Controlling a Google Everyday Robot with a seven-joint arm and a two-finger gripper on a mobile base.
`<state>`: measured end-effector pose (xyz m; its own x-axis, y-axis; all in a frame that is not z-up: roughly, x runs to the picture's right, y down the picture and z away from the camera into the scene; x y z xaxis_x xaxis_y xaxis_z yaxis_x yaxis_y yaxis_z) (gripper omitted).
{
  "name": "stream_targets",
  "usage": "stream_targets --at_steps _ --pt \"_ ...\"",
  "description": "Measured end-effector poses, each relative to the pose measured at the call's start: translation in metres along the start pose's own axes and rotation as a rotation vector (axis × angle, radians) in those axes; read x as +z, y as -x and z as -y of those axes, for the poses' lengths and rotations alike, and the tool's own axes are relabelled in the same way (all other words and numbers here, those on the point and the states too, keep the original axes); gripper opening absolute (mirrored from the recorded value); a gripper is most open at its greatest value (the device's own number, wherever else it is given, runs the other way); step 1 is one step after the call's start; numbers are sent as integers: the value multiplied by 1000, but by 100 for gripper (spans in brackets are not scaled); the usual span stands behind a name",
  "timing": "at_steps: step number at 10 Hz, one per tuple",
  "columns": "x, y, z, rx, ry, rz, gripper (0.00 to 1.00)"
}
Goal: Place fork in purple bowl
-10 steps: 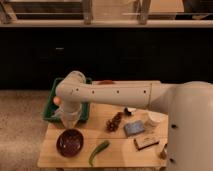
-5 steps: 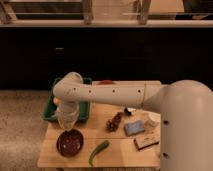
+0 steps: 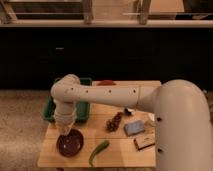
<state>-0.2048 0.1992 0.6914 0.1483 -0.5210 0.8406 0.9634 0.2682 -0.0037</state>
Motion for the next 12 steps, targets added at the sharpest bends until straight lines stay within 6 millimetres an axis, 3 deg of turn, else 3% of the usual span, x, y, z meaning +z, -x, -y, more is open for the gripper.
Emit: stream_targets --at_steps 5,12 --pt "16 9 -11 -37 34 81 1" --pt "17 1 -38 1 25 128 68"
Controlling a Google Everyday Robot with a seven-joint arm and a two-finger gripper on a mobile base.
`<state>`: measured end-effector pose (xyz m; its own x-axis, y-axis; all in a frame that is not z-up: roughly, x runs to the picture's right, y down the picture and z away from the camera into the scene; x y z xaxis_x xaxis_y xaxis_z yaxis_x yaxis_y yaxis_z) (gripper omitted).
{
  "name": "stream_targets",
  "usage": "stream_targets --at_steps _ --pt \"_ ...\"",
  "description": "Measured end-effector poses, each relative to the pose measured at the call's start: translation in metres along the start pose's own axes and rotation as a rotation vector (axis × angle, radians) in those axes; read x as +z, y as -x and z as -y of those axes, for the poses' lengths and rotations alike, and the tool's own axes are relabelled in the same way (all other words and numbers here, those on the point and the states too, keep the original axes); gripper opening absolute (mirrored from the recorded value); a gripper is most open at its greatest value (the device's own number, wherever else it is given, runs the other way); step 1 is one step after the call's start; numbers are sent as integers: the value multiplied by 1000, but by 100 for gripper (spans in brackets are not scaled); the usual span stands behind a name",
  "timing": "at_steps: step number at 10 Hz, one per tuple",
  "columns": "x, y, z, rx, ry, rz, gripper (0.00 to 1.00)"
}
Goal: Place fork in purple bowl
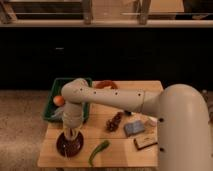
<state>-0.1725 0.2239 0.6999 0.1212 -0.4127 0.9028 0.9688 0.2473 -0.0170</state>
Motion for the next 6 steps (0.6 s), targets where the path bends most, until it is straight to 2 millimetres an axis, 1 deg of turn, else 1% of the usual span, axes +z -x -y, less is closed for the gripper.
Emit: stream_targets --at_steps 1,2,6 --pt "-1 0 0 -2 -3 0 76" --pt "-2 0 1 -6 -6 1 80" --pt "-5 -2 4 -19 -17 -3 80"
